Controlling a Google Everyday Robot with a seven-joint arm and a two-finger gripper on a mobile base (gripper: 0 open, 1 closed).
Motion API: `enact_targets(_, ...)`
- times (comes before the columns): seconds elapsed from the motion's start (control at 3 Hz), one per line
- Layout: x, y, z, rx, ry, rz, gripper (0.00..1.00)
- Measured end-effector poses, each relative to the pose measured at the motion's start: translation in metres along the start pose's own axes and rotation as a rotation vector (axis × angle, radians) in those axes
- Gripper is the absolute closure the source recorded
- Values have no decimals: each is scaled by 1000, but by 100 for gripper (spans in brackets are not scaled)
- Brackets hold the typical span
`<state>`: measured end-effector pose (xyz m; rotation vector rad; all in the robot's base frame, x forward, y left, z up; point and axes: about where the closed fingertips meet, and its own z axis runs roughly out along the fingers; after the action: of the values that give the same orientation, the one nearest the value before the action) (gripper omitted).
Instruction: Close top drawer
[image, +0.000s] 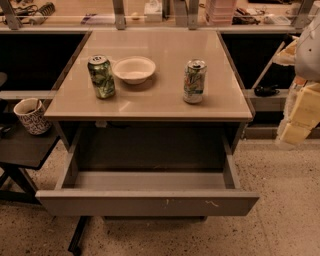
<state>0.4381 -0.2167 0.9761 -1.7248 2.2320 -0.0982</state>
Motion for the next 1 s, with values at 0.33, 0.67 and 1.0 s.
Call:
enact_targets(0.33, 0, 0, 0, 0, 0, 0, 0)
enact_targets(0.67, 6, 15, 20, -28, -38, 2, 0)
enact_targets(1.0, 12, 50, 50, -43, -131, 35, 0)
